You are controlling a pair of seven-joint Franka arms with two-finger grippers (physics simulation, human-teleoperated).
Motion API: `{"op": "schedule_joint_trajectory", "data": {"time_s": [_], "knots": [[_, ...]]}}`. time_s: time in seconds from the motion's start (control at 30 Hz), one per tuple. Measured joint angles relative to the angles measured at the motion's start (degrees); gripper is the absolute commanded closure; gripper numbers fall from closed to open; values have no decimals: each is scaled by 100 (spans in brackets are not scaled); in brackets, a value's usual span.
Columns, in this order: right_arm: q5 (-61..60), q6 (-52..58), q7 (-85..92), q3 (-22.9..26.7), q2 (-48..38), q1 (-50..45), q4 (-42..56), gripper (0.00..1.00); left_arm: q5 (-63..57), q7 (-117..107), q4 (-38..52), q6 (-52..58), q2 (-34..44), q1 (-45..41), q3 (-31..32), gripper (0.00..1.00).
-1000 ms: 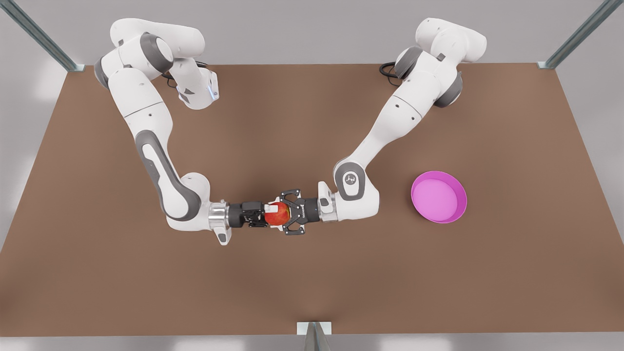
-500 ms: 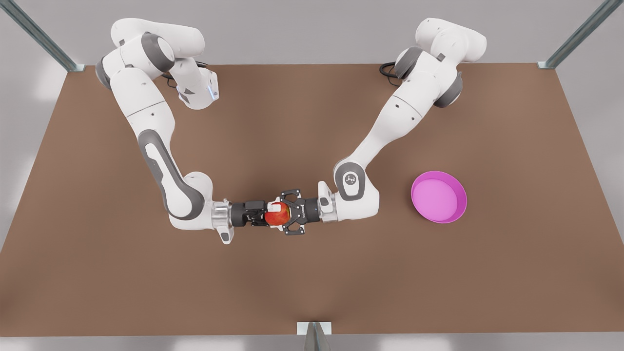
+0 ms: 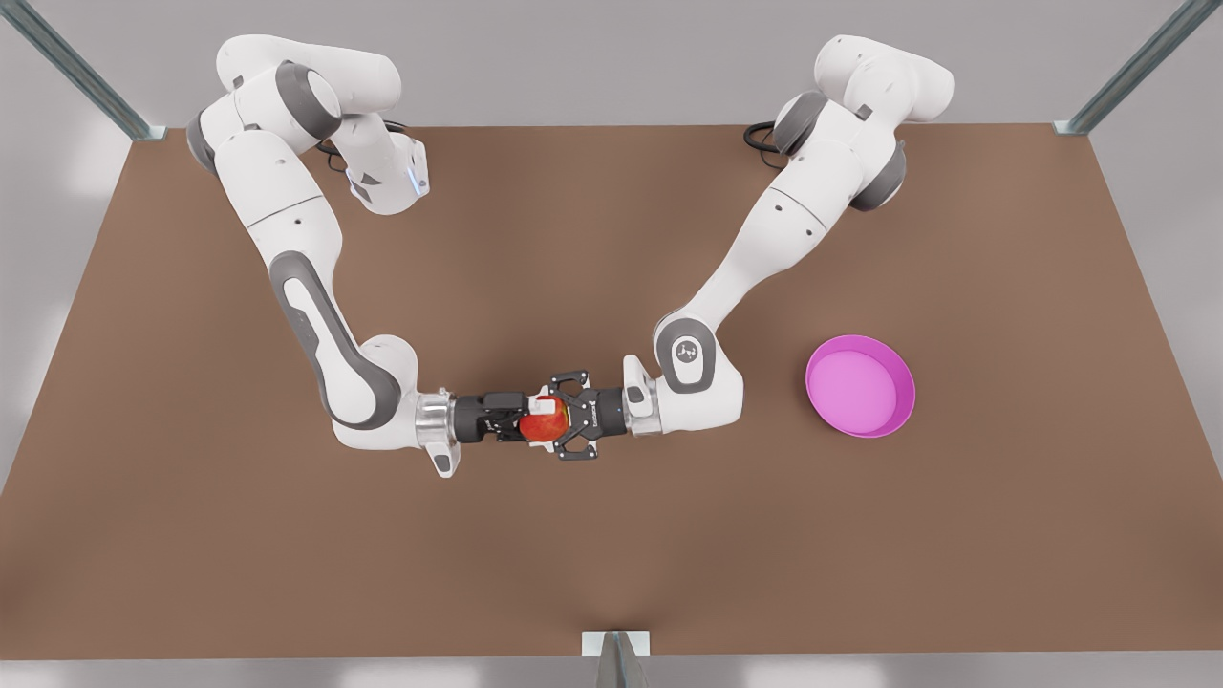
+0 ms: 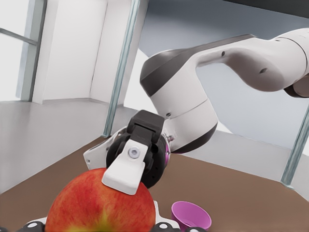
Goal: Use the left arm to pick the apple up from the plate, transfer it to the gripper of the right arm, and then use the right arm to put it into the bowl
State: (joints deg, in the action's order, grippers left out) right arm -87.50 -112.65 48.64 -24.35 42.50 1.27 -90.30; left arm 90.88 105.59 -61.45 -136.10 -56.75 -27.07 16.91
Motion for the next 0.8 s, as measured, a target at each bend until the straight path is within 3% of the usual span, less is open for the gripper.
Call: {"op": "schedule_joint_trajectory", "data": {"time_s": [0.03, 0.1, 0.63, 0.7, 0.8], "knots": [[1, 0, 1, -1, -3, 2, 0, 25, -5, 1, 0, 4, 2, -3, 1, 10], [1, 1, 4, -3, -3, 5, 7, 26, -11, -2, 0, -3, 5, -25, 2, 1], [0, -8, 16, -4, -7, -19, 18, 27, -46, -25, -370, -29, 183, 94, 11, 1], [1, -2, 17, -8, -19, -5, 18, 27, -51, 10, -635, -27, 227, 293, 179, 1], [9, 14, 10, -180, -83, 123, 4, 27, -78, 127, -1967, 2, 914, 1147, 684, 1]]}}
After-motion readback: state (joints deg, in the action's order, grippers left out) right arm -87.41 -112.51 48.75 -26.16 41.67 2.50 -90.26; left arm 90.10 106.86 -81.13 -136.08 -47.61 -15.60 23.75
